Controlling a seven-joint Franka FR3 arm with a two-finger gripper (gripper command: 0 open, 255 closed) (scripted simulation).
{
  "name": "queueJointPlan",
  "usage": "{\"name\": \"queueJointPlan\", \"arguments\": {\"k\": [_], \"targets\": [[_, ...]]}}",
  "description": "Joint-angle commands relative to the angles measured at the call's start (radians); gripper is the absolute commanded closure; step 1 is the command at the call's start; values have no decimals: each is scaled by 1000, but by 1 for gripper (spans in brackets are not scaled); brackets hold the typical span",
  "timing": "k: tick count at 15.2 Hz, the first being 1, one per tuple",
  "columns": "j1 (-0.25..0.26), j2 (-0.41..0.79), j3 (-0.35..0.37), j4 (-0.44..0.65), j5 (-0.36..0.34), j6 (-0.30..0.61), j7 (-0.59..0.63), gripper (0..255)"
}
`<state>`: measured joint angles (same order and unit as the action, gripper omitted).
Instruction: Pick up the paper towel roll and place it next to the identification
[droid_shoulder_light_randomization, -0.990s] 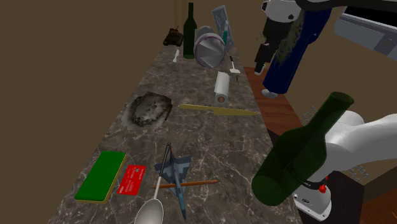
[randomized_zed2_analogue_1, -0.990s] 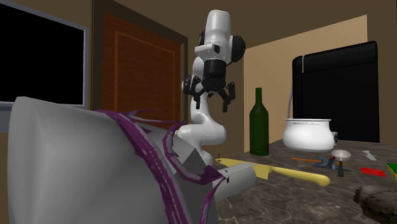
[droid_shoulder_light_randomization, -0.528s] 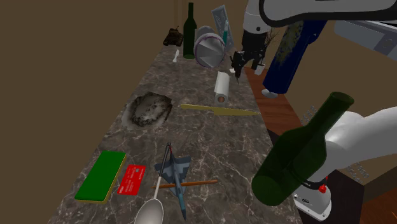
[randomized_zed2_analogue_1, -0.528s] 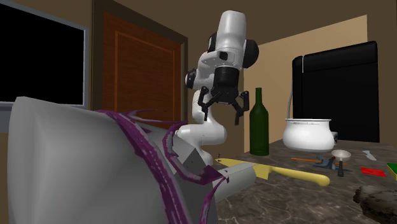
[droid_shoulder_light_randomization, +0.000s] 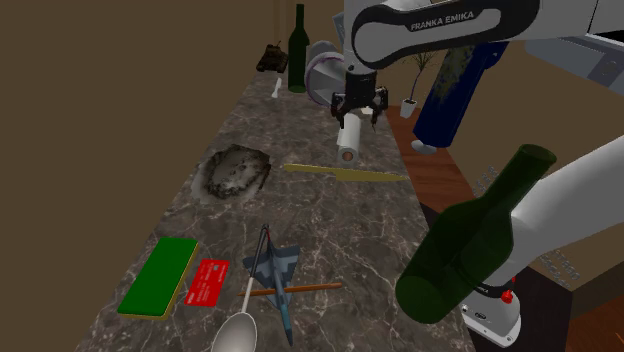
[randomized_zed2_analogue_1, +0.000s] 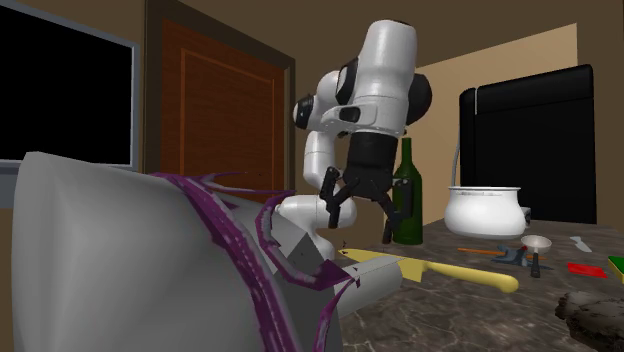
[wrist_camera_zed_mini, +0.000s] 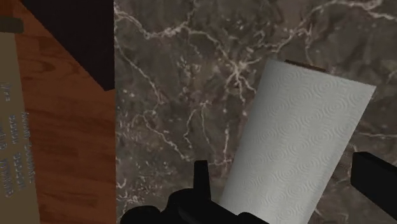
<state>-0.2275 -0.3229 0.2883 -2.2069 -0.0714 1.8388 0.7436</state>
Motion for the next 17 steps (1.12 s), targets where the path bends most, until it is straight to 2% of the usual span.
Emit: {"name": "queueJointPlan", "arguments": {"k": [1,2,10,17], "targets": [[-31,94,24,49,-23,24,143,0],[-43,133,30,70,-35,32,204,0],[-47,152,24,-15,-47,134,211,0],[-47,152,24,-15,-47,134,211,0]]}}
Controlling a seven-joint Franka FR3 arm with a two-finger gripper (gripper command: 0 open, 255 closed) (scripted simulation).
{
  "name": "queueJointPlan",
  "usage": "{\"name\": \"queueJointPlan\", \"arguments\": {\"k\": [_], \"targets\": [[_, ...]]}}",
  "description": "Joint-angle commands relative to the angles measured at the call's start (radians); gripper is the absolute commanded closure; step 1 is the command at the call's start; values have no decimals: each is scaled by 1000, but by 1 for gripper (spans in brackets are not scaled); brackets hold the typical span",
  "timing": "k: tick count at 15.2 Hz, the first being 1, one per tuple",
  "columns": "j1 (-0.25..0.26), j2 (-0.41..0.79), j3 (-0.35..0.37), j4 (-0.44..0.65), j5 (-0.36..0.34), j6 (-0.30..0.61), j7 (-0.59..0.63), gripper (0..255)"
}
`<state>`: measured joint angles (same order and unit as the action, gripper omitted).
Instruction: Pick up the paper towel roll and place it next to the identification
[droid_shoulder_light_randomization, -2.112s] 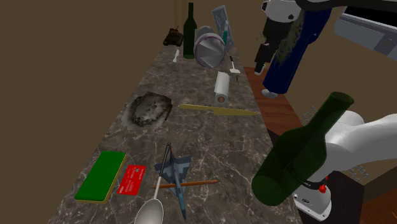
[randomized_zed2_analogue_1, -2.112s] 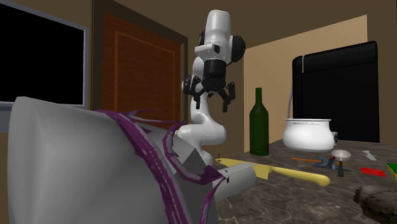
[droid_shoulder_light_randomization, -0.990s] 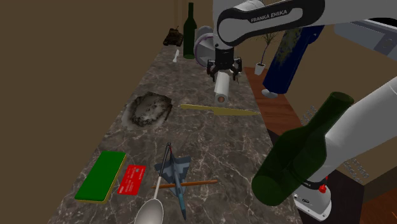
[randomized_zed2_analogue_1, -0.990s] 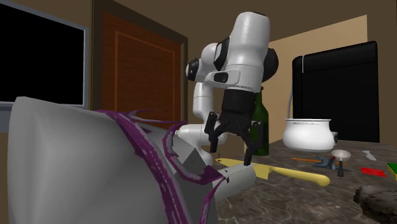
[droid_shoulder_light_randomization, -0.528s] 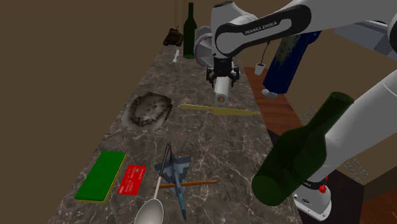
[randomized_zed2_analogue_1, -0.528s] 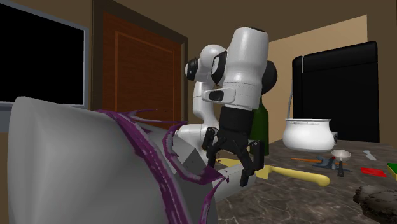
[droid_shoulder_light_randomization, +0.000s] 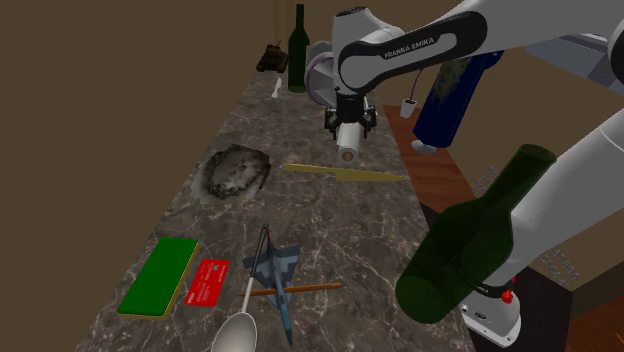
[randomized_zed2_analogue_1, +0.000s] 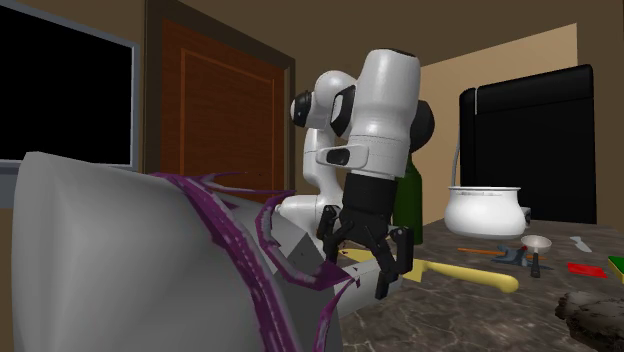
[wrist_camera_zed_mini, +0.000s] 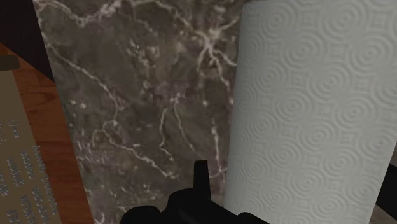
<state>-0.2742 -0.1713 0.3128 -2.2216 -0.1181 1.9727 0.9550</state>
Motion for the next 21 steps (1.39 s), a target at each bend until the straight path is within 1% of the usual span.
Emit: {"name": "queueJointPlan", "arguments": {"k": [1,2,11,21], "targets": [[0,0,0,0,0,0,0,0],[0,0,0,0,0,0,0,255],[0,0,0,0,0,0,0,255],[0,-36,-6,101,15,-132,-27,255]]}}
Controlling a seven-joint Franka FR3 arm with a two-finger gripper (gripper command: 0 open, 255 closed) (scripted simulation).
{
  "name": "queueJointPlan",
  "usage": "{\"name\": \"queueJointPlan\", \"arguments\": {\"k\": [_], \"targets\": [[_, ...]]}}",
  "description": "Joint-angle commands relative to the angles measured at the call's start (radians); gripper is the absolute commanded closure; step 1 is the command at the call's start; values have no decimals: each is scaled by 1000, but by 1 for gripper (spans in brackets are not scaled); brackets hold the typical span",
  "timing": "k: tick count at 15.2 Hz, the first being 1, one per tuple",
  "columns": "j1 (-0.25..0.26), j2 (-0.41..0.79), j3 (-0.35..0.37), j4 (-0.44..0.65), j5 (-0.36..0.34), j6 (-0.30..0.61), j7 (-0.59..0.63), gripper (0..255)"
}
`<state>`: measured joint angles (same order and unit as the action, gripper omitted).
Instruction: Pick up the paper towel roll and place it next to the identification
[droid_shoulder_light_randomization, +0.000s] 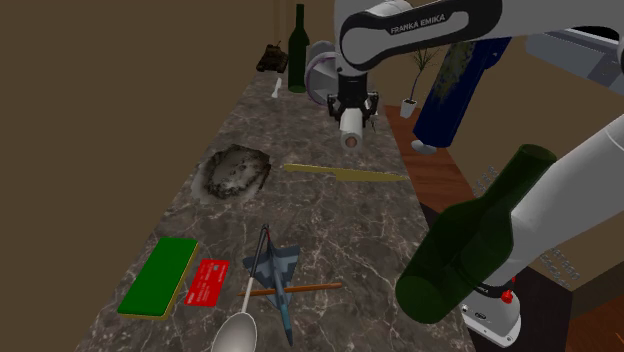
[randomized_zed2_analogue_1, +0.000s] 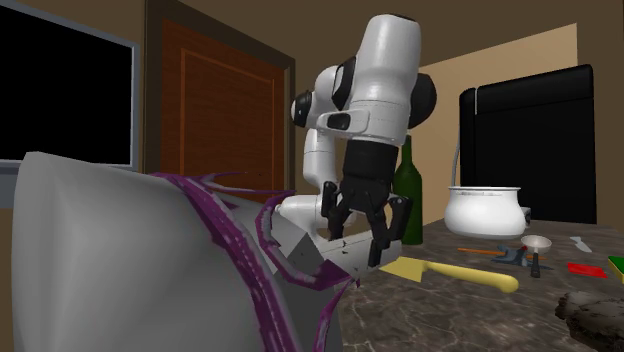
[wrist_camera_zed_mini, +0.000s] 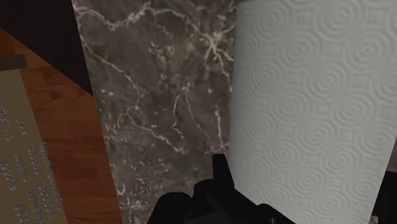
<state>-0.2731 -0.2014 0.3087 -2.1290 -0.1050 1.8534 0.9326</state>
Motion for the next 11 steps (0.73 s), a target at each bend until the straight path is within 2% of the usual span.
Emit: {"name": "queueJointPlan", "arguments": {"k": [1,11], "targets": [[-1,-8,-2,19,2,-26,-7,255],[-2,-18,-6,143,7,-159,-27,255]]}}
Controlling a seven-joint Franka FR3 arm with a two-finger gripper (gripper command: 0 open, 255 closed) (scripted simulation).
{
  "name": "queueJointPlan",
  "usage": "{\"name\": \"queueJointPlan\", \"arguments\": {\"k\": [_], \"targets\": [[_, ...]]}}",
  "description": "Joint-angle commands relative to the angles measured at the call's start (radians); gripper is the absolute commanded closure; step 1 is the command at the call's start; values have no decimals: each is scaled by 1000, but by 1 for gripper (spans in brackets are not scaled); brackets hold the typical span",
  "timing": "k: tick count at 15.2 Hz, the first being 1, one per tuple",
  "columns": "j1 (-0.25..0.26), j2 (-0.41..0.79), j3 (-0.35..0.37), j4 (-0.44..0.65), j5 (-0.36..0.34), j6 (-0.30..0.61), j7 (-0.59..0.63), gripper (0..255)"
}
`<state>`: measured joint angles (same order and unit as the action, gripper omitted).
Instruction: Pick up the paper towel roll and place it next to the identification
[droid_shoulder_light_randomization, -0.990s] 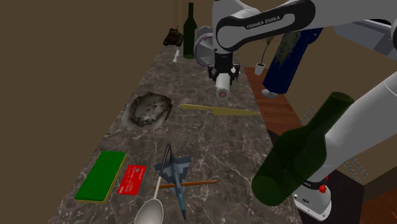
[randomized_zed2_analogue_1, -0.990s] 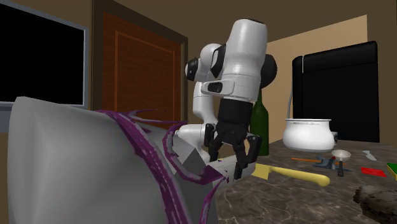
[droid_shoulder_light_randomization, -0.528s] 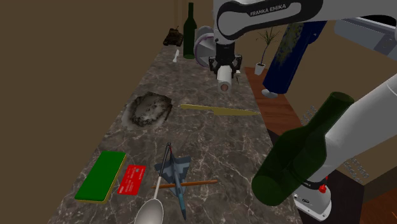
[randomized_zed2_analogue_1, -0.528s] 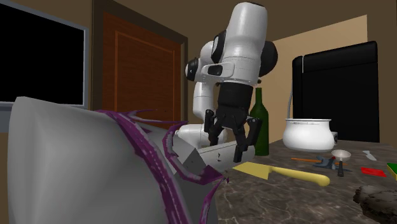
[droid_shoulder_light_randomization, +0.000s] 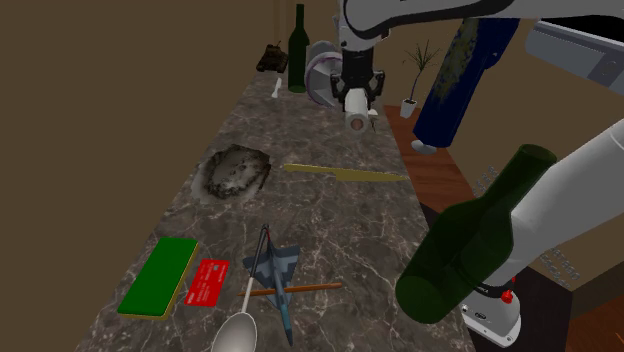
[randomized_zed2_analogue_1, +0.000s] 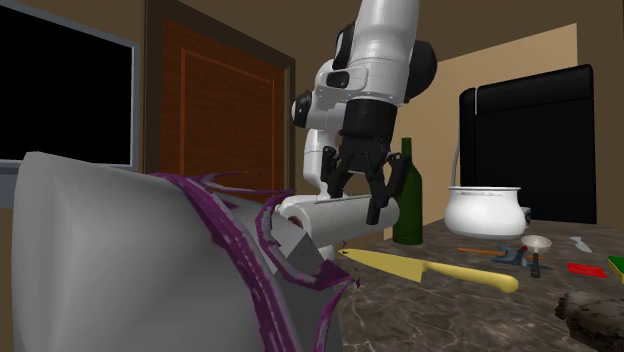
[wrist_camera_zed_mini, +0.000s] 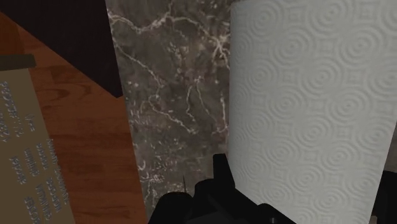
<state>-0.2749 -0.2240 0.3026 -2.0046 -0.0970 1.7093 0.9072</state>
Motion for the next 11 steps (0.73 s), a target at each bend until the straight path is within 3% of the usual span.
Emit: {"name": "queueJointPlan", "arguments": {"k": [1,5,11], "targets": [[-1,5,0,32,-1,-28,-3,255],[-2,7,-1,82,-1,-76,-9,255],[58,9,89,98,30,-106,133,255]]}}
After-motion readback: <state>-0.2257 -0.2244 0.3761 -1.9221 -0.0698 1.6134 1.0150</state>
